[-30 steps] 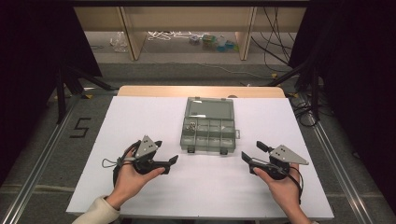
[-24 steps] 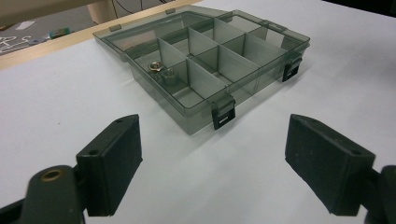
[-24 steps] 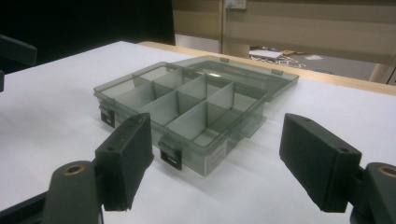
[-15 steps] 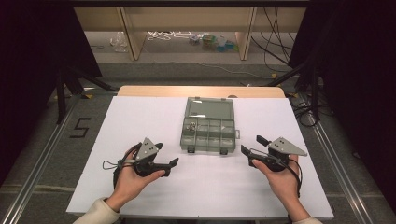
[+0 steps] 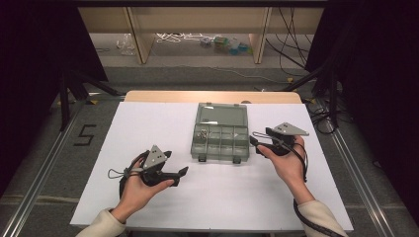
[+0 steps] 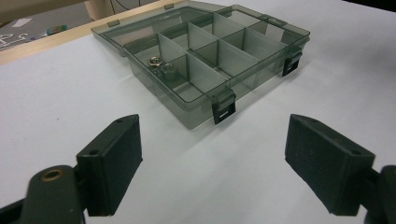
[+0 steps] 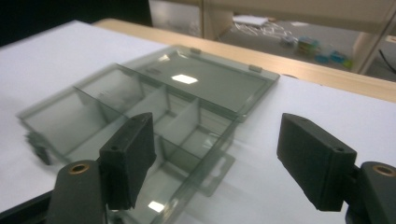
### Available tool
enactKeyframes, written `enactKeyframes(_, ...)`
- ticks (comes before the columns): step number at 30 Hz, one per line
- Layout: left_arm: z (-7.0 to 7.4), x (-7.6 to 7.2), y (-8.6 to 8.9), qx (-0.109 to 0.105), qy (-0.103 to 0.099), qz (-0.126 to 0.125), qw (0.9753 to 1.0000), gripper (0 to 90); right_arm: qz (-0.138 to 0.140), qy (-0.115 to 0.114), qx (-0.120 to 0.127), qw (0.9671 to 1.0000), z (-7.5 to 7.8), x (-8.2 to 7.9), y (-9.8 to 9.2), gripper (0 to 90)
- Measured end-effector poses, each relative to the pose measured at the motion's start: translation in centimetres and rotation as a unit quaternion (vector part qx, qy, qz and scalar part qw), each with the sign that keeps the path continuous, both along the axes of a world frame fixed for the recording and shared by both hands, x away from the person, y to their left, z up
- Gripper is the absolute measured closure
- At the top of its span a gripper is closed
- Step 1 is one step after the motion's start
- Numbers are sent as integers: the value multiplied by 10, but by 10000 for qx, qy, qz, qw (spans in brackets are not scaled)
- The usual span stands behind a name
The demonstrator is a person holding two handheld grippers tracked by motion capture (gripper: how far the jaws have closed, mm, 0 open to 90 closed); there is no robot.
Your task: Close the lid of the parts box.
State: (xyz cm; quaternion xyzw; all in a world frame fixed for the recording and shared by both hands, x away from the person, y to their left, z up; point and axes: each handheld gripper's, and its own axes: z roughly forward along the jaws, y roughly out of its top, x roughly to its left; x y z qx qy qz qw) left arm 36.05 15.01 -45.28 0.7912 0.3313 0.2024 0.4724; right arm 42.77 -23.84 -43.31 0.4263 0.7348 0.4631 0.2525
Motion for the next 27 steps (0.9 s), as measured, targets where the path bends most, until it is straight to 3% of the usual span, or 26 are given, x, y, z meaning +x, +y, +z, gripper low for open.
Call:
enactKeyframes(6,0,-1,-2,43,-1,2,10000,187,-146,235,-128,9995,1,25,7,311)
enactKeyframes(12,-4,-1,-3,65,48,-38,10000,187,-298,329,-210,9988,4,54,13,340)
enactKeyframes(14,-4,-1,-4,56,56,-48,10000,187,-319,476,-211,9981,5,64,14,353)
enactKeyframes(18,-4,0,-2,204,54,-76,9997,187,-414,584,-275,9971,5,83,17,380)
enactKeyframes(19,-4,0,-3,200,54,-69,9998,187,-458,663,-311,9963,6,88,18,391)
enactKeyframes(21,-5,0,-4,89,73,-52,9999,187,-461,592,-379,9965,3,98,19,404)
enactKeyframes(23,-5,0,-3,174,81,-97,9998,186,-500,788,-368,9950,4,105,21,429)
enactKeyframes(25,-6,0,-4,108,84,-66,9999,187,-495,776,-446,9948,2,111,22,456)
enactKeyframes(26,-6,-1,-5,107,110,-33,9999,187,-640,994,-323,9925,4,112,25,472)
enactKeyframes(27,-7,-1,-5,98,122,-36,9999,187,-614,993,-401,9923,2,116,25,483)
